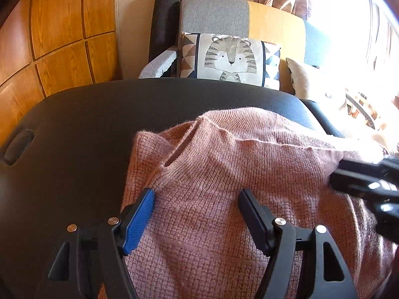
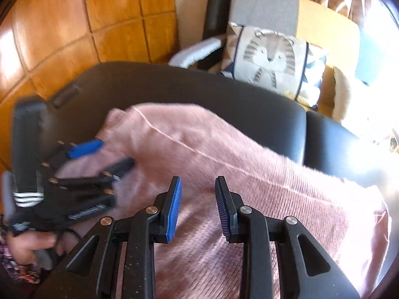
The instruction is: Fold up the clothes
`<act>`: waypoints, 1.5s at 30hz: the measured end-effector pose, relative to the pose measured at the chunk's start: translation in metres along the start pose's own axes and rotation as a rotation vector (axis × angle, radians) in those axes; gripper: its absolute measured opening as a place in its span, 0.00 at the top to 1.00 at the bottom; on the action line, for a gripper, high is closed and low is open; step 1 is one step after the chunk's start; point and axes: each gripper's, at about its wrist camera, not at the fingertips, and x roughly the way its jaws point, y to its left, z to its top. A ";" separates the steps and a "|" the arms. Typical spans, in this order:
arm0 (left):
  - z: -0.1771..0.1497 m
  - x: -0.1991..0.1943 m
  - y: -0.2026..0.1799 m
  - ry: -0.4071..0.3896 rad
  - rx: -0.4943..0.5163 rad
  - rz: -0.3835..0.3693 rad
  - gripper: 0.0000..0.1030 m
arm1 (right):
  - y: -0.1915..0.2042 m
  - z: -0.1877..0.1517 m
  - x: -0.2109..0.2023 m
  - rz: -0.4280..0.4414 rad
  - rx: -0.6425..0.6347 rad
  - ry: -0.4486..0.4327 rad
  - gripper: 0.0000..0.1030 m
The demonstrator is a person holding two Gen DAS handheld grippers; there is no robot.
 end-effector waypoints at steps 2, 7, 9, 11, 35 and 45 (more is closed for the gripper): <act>0.002 -0.001 -0.002 0.011 0.014 0.010 0.30 | -0.009 -0.003 0.008 0.013 0.042 0.004 0.70; 0.012 -0.009 -0.008 0.027 0.055 0.040 0.31 | -0.008 -0.004 0.010 0.006 0.037 -0.024 0.70; 0.019 -0.014 -0.011 0.001 0.048 0.031 0.31 | -0.006 -0.006 0.013 0.005 0.028 -0.042 0.70; 0.027 -0.015 -0.015 -0.013 0.059 0.024 0.31 | -0.006 -0.007 0.015 0.010 0.036 -0.060 0.69; 0.045 -0.019 -0.011 -0.066 0.086 0.061 0.27 | -0.118 -0.046 -0.062 -0.158 0.217 -0.134 0.67; 0.046 0.022 0.010 0.052 0.016 0.084 0.14 | -0.236 -0.092 -0.046 -0.259 0.437 -0.069 0.66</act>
